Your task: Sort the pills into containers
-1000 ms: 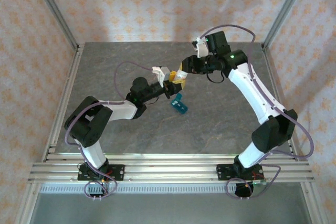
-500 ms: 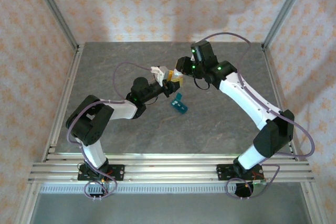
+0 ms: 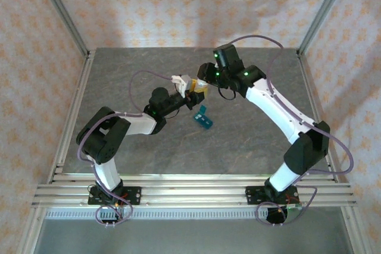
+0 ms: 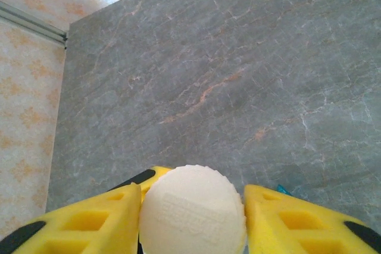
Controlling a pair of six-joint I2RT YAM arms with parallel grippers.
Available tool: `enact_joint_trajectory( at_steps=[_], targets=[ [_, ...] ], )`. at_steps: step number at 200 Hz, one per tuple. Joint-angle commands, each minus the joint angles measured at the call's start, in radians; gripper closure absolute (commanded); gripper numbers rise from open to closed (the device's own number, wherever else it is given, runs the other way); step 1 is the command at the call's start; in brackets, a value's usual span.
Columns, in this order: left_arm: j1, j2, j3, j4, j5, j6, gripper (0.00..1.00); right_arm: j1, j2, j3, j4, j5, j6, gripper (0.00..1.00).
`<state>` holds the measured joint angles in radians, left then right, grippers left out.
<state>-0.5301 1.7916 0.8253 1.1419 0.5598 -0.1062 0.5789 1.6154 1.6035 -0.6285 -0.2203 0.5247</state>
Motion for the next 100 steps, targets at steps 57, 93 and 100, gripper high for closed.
enact_joint_trajectory(
  at_steps=[57,93,100],
  targets=[
    [-0.011,0.035,0.076,0.136,0.014,0.02,1.0,-0.004,0.073,0.236,-0.177,-0.005,-0.056,0.26],
    [0.002,0.052,0.09,0.138,0.018,0.028,1.0,-0.062,0.089,0.347,-0.219,-0.047,-0.088,0.19],
    [0.007,0.055,0.094,0.14,0.022,0.029,1.0,-0.072,0.093,0.375,-0.235,-0.049,-0.101,0.18]
  ],
)
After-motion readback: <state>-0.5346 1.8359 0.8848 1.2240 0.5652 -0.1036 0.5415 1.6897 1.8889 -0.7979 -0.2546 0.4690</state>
